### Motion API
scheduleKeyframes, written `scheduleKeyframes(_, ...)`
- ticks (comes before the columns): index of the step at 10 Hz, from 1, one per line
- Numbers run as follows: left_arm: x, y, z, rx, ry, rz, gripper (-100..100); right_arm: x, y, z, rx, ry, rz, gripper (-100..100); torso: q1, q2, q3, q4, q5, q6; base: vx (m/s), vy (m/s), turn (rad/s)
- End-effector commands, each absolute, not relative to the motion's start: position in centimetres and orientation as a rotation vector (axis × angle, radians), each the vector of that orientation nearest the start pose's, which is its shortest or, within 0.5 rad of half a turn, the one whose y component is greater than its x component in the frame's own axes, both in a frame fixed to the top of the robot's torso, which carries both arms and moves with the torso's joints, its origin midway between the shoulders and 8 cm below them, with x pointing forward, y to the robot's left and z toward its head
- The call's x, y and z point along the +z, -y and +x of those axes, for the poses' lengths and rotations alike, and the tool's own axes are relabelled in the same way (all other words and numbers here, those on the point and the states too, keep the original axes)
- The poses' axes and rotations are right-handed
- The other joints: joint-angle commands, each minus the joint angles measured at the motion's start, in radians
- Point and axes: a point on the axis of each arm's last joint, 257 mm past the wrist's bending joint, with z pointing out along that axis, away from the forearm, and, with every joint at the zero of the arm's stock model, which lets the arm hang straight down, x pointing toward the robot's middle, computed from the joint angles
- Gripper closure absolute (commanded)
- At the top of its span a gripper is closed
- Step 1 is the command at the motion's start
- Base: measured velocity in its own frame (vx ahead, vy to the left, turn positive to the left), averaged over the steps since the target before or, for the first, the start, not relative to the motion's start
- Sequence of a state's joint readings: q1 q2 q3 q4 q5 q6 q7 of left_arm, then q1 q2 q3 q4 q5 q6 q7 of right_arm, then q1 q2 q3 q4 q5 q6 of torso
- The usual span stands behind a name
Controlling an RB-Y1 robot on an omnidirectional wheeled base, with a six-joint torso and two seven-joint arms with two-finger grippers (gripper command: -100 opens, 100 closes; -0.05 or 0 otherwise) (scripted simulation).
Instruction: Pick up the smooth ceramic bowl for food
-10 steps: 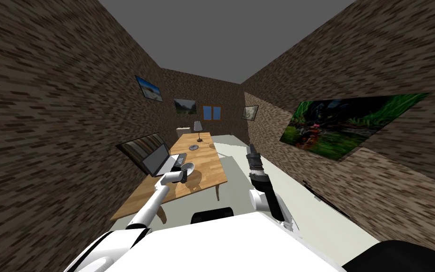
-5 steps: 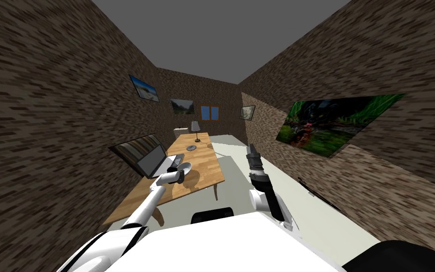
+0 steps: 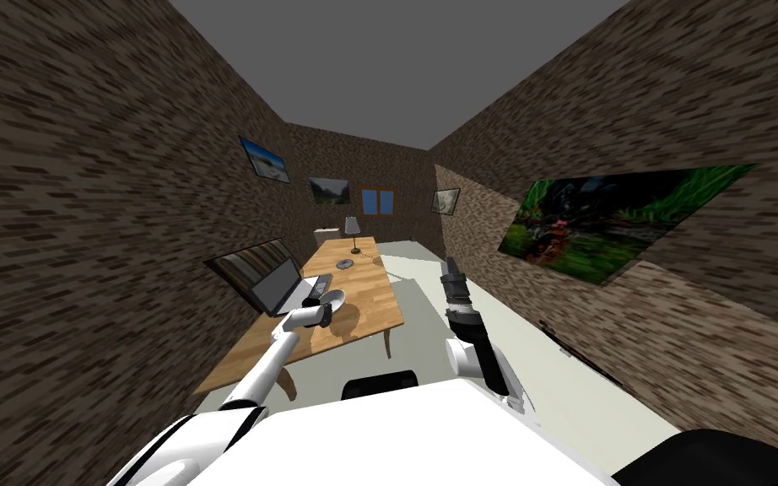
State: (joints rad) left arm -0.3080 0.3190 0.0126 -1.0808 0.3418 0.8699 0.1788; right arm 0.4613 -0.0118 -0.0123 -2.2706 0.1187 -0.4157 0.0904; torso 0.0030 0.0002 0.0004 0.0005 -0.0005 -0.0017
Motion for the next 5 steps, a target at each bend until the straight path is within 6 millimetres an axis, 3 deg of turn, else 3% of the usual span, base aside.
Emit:
scheduleKeyframes(1,-45.5,-30.6,49.0,-0.574,-1.722,-2.153,100,1.6,26.9,36.4,1.126,-0.747,0.584,0,0.000,0.000,0.000,0.000,0.000,0.000,0.025,0.076,0.202)
scheduleKeyframes(2,-45.2,-27.8,49.0,-0.580,-1.760,-2.131,100,1.6,26.9,36.4,1.126,-0.747,0.584,0,0.002,0.000,0.000,0.000,0.001,0.001,0.038,0.122,0.259)
scheduleKeyframes(5,-44.5,-23.8,48.9,-0.594,-1.807,-2.097,100,1.6,26.9,36.4,1.126,-0.747,0.584,0,0.003,-0.001,0.000,0.000,0.001,0.001,0.039,0.086,0.146)
